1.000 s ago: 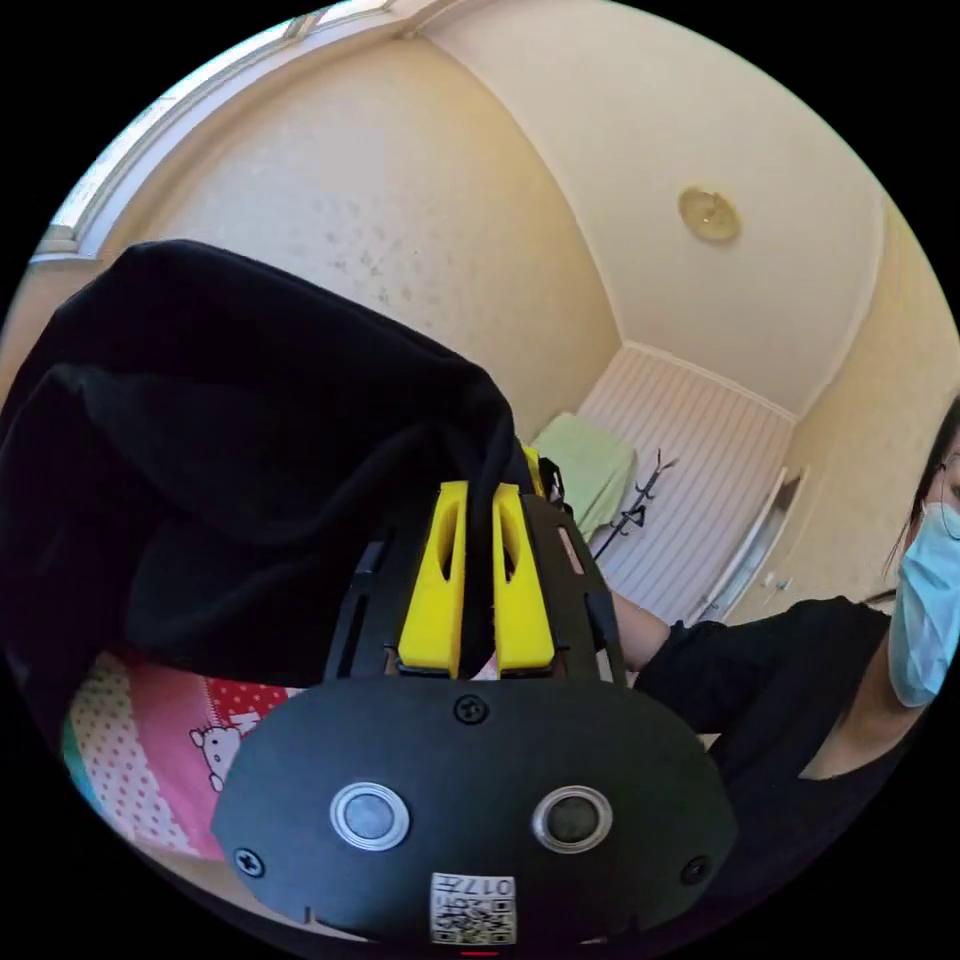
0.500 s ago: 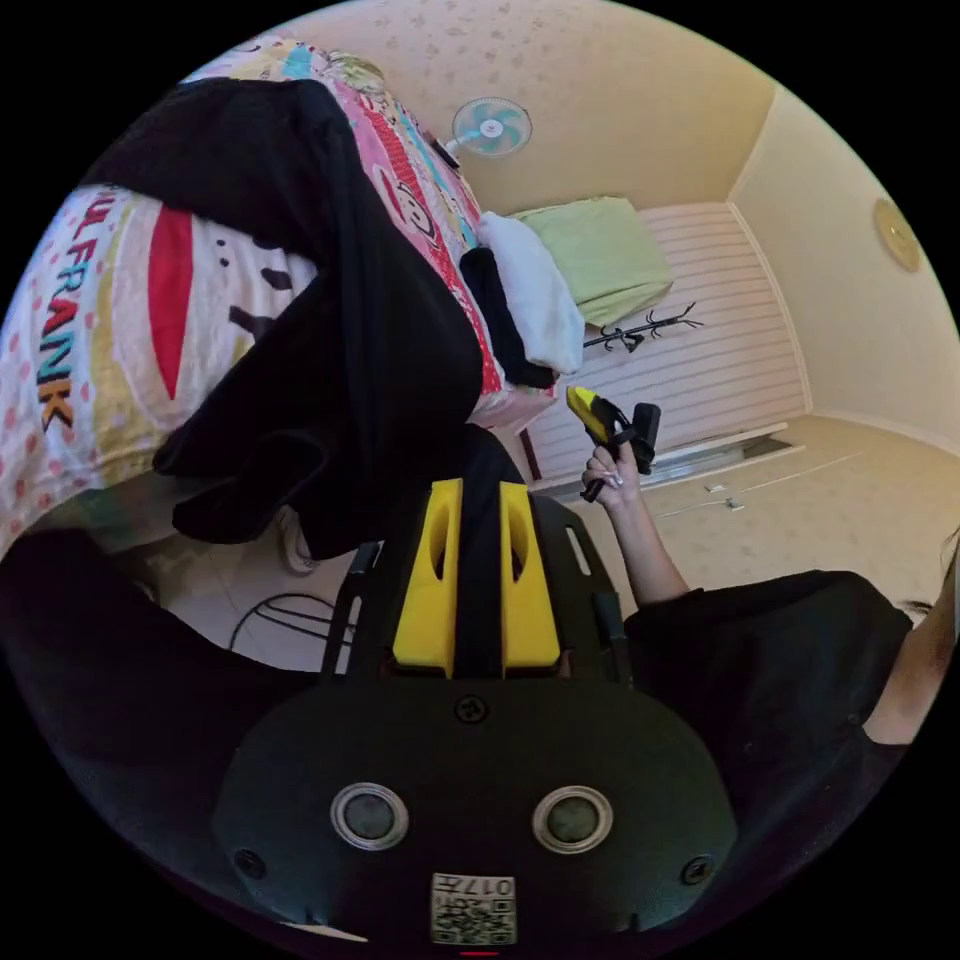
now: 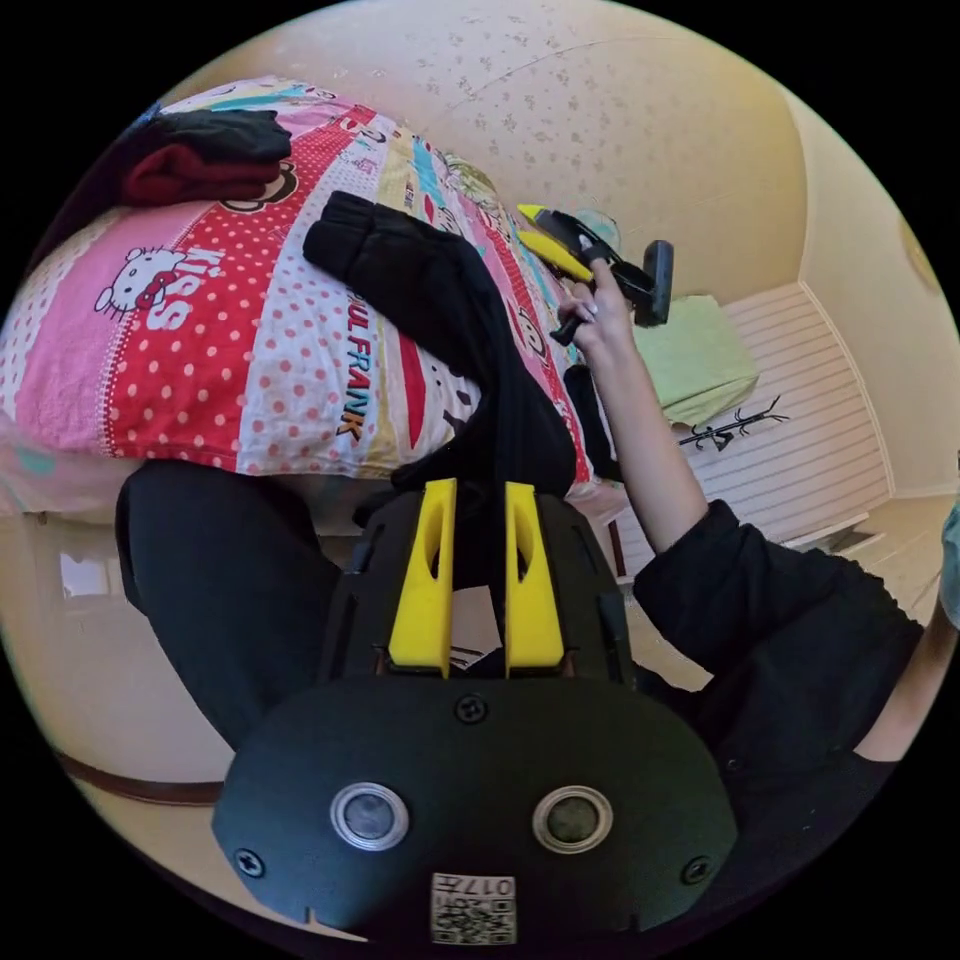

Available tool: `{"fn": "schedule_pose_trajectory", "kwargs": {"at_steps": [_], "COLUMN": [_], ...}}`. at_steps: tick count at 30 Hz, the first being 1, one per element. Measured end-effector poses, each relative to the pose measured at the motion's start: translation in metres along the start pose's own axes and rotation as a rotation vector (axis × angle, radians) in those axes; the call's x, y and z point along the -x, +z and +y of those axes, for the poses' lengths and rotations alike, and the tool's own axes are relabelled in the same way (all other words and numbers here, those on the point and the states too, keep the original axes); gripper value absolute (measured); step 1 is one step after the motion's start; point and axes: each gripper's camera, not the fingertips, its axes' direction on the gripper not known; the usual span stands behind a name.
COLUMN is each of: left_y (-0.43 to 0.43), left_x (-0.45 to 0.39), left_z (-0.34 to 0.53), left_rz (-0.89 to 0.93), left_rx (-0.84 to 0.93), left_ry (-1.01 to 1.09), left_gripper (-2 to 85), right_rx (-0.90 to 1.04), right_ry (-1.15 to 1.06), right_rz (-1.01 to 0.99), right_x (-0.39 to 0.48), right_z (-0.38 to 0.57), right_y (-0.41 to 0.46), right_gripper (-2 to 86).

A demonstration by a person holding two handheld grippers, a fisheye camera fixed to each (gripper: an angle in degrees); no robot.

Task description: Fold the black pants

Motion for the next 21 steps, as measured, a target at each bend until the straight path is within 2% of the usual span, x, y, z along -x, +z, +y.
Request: {"fn": "schedule_pose_trajectory", "kwargs": {"at_steps": [3,6,8,11,13,16,21], "left_y": [0.01,0.018,0.012,-0.004,-0.016,-0.03,-0.027], "left_x": [-0.001,0.001,0.002,0.003,0.005,0.008,0.015], "left_z": [0.007,0.006,-0.001,-0.012,-0.021,-0.036,-0.054], "left_rz": [0.014,0.022,0.035,0.061,0.066,0.076,0.216], "left_rx": [0.04,0.076,0.048,-0.038,-0.104,-0.224,-0.297], "left_ry": [-0.017,-0.032,-0.044,-0.057,-0.07,-0.099,-0.177], "left_gripper": [8.1,8.7,9.9,13.2,15.7,19.1,22.9], "right_rx": [0.109,0.426,0.44,0.236,0.095,-0.01,-0.019], "right_ry": [0.053,0.051,0.068,0.084,0.098,0.12,0.029], "right_rz": [0.127,0.248,0.141,-0.104,-0.436,-0.674,-0.869], "right_x": [-0.018,-0.041,-0.05,-0.057,-0.069,-0.075,-0.05], "right_z": [-0.043,-0.05,-0.039,-0.012,0.021,0.065,0.119], "right_y": [0.052,0.114,0.113,0.053,-0.002,-0.057,-0.119], "right_gripper": [13.4,10.4,7.3,5.2,3.8,2.8,2.0]}}
